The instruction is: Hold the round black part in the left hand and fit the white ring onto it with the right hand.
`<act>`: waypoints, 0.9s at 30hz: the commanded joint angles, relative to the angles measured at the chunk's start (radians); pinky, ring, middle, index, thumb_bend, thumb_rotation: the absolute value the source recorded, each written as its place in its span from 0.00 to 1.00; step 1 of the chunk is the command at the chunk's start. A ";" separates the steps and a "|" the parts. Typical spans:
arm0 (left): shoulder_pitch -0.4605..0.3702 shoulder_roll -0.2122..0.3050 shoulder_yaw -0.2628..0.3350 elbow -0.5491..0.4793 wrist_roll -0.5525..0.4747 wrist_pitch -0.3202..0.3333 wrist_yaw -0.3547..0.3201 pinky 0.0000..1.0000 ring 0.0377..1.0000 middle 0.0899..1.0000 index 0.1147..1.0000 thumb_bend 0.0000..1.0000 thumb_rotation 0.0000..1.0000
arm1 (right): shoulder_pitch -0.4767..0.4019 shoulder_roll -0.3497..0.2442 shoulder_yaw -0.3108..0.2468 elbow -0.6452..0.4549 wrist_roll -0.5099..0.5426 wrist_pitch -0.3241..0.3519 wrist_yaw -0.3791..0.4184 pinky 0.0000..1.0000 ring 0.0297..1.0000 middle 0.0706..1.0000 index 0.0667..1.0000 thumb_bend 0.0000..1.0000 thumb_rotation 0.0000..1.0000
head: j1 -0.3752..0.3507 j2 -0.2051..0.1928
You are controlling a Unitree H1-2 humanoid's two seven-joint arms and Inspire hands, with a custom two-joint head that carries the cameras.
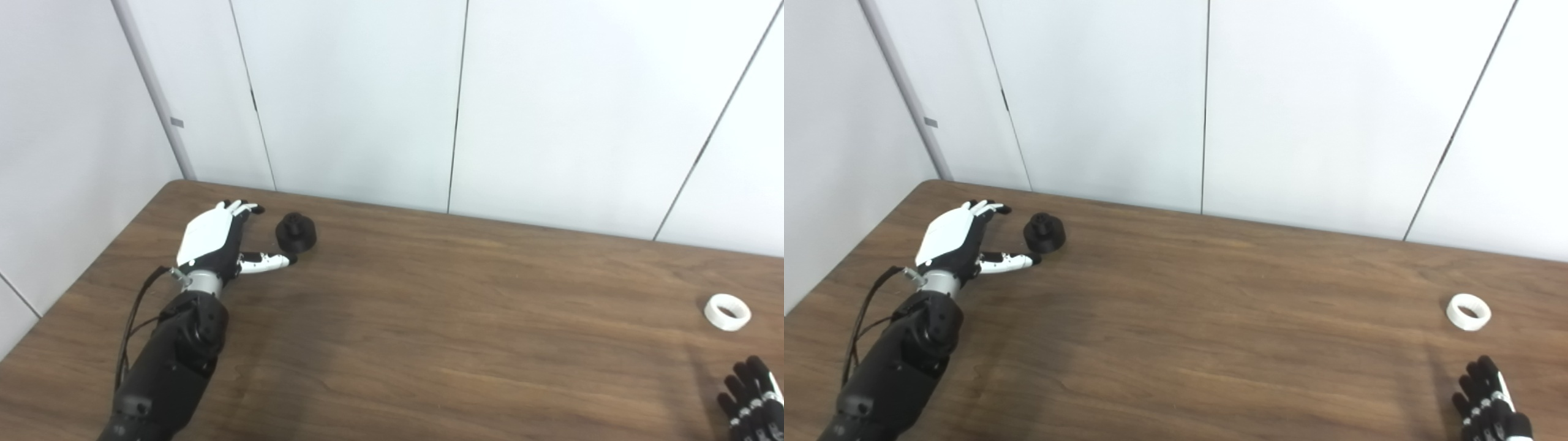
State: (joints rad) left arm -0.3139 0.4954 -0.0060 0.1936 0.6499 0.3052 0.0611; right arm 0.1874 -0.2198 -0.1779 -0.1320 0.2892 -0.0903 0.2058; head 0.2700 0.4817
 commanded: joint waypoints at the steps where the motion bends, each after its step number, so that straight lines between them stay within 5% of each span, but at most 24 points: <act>1: -0.055 0.026 0.003 0.003 0.009 -0.006 0.030 1.00 1.00 0.94 0.82 0.91 0.44 | 0.046 0.021 0.005 0.039 0.011 -0.020 0.004 1.00 1.00 1.00 1.00 0.53 1.00 | 0.000 0.001; 27: -0.184 0.024 -0.035 0.194 -0.096 0.001 -0.022 1.00 1.00 0.93 0.81 0.90 0.41 | 0.101 0.024 0.003 0.001 0.010 -0.014 -0.004 1.00 0.99 0.99 1.00 0.56 1.00 | -0.030 0.024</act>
State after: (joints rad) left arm -0.4386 0.4939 -0.0446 0.3916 0.5486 0.3140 0.0232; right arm 0.2348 -0.2199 -0.1803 -0.1630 0.2942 -0.0900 0.2022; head 0.2408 0.5031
